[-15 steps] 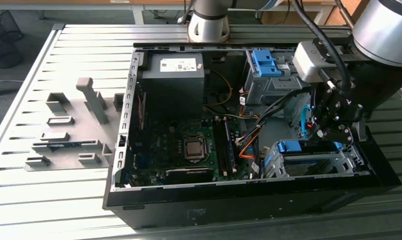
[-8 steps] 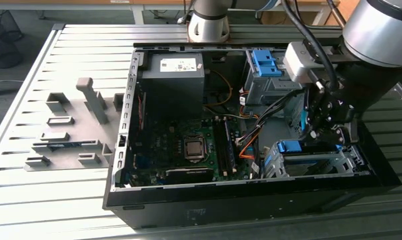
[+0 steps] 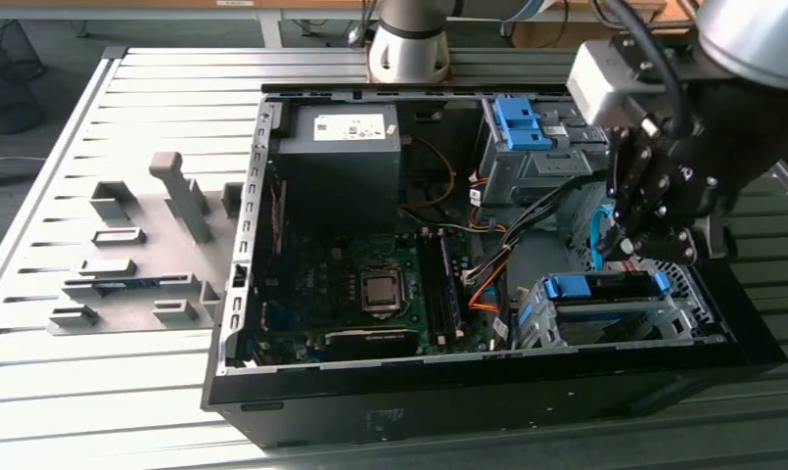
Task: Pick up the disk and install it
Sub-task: 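Insert the second disk wire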
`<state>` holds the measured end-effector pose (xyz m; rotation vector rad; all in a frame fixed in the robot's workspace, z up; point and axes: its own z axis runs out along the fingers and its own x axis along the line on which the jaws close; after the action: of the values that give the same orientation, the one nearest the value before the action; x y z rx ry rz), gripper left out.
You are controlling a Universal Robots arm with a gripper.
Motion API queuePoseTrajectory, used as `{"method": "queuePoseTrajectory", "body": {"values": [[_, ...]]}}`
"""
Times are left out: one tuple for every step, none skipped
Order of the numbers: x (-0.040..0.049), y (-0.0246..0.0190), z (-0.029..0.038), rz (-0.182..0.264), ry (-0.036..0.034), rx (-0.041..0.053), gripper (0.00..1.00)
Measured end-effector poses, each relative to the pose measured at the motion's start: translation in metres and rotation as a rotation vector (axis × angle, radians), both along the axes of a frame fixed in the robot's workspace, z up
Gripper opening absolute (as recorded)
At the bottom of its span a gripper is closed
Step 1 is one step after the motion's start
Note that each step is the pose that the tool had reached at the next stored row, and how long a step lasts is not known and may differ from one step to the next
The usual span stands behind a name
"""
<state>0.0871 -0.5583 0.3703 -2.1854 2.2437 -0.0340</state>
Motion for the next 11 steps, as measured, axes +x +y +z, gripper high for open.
{"method": "queuePoseTrajectory", "body": {"values": [[0.0000,0.0001,0.0040,0.000,0.0000,-0.0001,0.11],[0.0000,0.0003,0.0082,0.000,0.0000,-0.0001,0.11],[0.0000,0.0007,0.0115,0.000,0.0000,0.0001,0.11],[0.0000,0.0014,0.0144,0.000,0.0000,-0.0001,0.11],[0.0000,0.0024,0.0166,0.000,0.0000,-0.0005,0.11],[0.0000,0.0040,0.0176,0.000,0.0001,-0.0007,0.11],[0.0000,0.0063,0.0179,0.000,0.0000,-0.0012,0.11],[0.0003,0.0091,0.0179,0.000,0.0004,-0.0012,0.11],[0.0006,0.0114,0.0180,0.000,0.0014,-0.0013,0.11],[0.0010,0.0135,0.0179,-0.001,0.0028,-0.0013,0.11],[0.0015,0.0155,0.0179,-0.002,0.0044,-0.0012,0.11]]}}
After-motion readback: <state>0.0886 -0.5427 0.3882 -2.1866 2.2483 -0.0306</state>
